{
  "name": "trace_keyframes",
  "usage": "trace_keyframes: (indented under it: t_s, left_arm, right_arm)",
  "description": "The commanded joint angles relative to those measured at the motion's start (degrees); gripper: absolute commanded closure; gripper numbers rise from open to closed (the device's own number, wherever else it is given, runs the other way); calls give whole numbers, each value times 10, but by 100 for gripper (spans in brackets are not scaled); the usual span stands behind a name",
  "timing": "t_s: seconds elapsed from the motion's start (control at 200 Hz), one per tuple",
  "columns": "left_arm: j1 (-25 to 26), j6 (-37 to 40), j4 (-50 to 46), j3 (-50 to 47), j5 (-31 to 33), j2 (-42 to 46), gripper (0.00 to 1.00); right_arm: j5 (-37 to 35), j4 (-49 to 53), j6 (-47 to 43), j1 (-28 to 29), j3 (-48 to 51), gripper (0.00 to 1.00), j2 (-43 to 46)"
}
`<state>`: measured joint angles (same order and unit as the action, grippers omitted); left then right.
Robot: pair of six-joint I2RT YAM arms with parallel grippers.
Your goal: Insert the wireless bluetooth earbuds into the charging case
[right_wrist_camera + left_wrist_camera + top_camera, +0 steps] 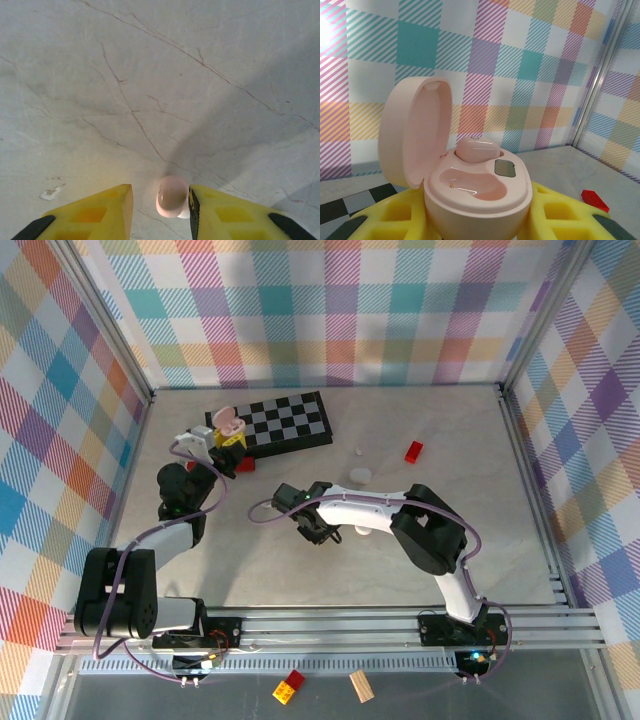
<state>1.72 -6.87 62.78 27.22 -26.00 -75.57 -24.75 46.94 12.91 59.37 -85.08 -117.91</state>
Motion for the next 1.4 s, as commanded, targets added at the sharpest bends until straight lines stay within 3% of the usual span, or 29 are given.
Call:
trace_keyframes:
  t_s: [0.0,0.64,0.985,1.395]
  left_arm:
    - [-9,-5,14,-9,1,18,66]
    - [-8,4,6,-11,-19,27,66]
    - [-1,9,13,-9,-27,20,66]
    - [68,54,1,2,-26,-5,66]
  right_arm:
    - [-19,20,-4,1,-10,67,-16]
    - [-25,-1,-10,-10,8,82,8]
    - [116,-129,13,-76,121,82,159]
    - [395,-345,160,-206,232,82,315]
